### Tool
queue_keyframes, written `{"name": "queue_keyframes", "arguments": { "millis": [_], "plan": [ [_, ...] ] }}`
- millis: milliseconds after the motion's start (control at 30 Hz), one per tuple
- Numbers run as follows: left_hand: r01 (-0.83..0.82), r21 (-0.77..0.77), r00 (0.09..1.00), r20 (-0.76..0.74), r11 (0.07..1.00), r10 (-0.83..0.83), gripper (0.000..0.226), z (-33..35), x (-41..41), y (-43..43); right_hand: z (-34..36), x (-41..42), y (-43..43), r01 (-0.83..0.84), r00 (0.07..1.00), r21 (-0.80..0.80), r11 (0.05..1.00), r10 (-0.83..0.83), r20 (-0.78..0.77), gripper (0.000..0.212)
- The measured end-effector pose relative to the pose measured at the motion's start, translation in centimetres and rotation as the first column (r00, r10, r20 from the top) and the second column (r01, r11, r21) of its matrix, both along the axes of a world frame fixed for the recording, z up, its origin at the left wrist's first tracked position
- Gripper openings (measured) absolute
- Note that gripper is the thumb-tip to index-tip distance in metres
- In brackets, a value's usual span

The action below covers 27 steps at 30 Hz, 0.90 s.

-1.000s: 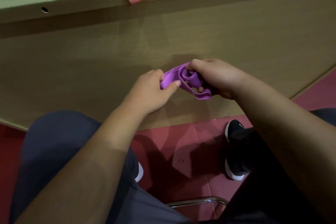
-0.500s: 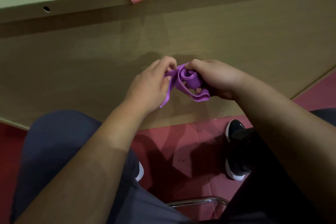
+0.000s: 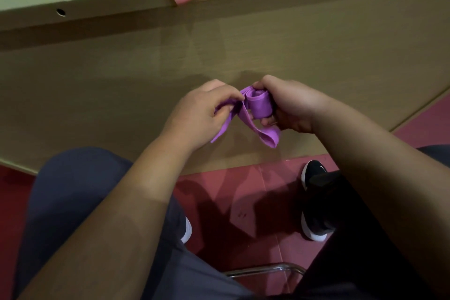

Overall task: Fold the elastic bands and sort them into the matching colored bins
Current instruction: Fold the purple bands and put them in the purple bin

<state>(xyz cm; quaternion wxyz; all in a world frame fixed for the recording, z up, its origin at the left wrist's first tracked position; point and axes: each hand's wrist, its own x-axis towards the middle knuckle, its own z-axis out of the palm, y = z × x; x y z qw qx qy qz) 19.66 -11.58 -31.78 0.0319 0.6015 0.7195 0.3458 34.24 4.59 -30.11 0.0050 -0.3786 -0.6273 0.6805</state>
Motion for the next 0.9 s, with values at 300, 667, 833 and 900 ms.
{"name": "queue_keyframes", "arguments": {
  "millis": [300, 667, 833, 900],
  "plan": [
    [-0.019, -0.062, 0.997, -0.077, 0.998, 0.014, 0.035, 0.4, 0.0, 0.2, -0.3, -0.3, -0.3, 0.055, 0.998, 0.055, 0.997, -0.053, -0.036, 0.038],
    [0.018, -0.174, 1.0, 0.006, 0.985, -0.017, 0.038, 0.7, -0.4, 0.3, 0.5, -0.1, -0.8, 0.008, 1.0, 0.051, 0.999, -0.009, 0.007, 0.039],
    [0.028, -0.21, 1.0, 0.018, 0.977, -0.025, 0.034, 0.4, -0.7, 0.4, 0.5, -0.1, -1.0, 0.002, 1.0, 0.056, 0.998, -0.003, 0.023, 0.044],
    [0.01, -0.204, 0.999, 0.052, 0.979, 0.0, 0.031, 0.5, -0.6, 0.3, 0.5, -0.1, -1.1, 0.003, 1.0, 0.06, 0.998, -0.005, 0.03, 0.044]
  ]
}}
